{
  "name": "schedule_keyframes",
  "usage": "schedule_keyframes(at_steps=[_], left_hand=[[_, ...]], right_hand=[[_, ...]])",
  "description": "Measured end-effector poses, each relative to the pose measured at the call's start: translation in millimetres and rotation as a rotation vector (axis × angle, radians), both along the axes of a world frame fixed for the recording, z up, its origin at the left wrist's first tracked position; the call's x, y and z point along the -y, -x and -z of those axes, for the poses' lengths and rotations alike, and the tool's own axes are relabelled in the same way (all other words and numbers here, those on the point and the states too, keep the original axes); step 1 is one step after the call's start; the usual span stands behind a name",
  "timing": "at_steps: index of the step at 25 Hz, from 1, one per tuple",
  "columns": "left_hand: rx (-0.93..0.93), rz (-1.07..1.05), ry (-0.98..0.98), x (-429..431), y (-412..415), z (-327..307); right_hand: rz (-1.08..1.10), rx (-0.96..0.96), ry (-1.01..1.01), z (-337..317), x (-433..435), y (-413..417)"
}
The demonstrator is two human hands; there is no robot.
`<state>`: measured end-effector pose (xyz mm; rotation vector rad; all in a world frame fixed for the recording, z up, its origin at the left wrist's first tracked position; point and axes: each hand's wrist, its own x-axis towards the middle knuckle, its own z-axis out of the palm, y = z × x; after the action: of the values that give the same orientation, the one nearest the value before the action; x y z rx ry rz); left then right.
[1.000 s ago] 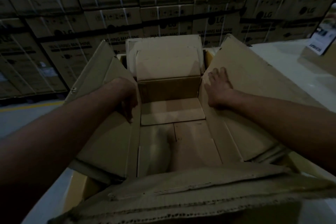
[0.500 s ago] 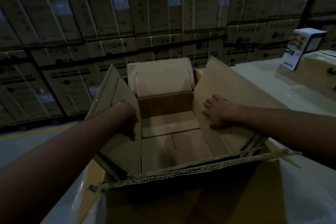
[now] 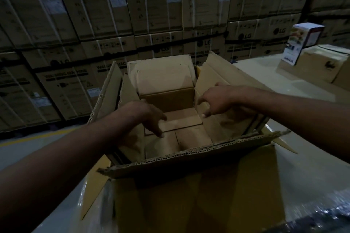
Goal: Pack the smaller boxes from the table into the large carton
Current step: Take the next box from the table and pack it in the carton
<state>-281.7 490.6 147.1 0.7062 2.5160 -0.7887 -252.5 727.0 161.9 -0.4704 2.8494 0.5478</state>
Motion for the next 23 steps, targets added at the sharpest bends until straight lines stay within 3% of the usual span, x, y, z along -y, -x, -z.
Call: schedule_keyframes(at_steps=[3, 6, 15, 19, 23], left_hand=[[-0.040, 0.038, -0.192, -14.0, -40.4, -29.7], [-0.089, 0.012, -0.480, -23.7, -84.8, -53.1], [-0.239, -0.178, -0.993, -54.2, -195.2, -47.1], [-0.509, -0.206, -1.137, -76.0, -229.2, -27.4], [-0.745, -0.125, -1.228, -90.4, -263.4, -15.6]], right_hand=[[0.005, 0.036, 0.089, -12.5, 0.7, -22.0], [0.018, 0.090, 0.320, -27.7, -8.2, -47.0], [-0.045, -0.167, 0.705, -29.5, -72.4, -127.7], [-0.041, -0.276, 0.916, -15.9, -84.6, -164.5], [-0.050, -0.411, 1.001, 2.1, -88.1, -208.0]])
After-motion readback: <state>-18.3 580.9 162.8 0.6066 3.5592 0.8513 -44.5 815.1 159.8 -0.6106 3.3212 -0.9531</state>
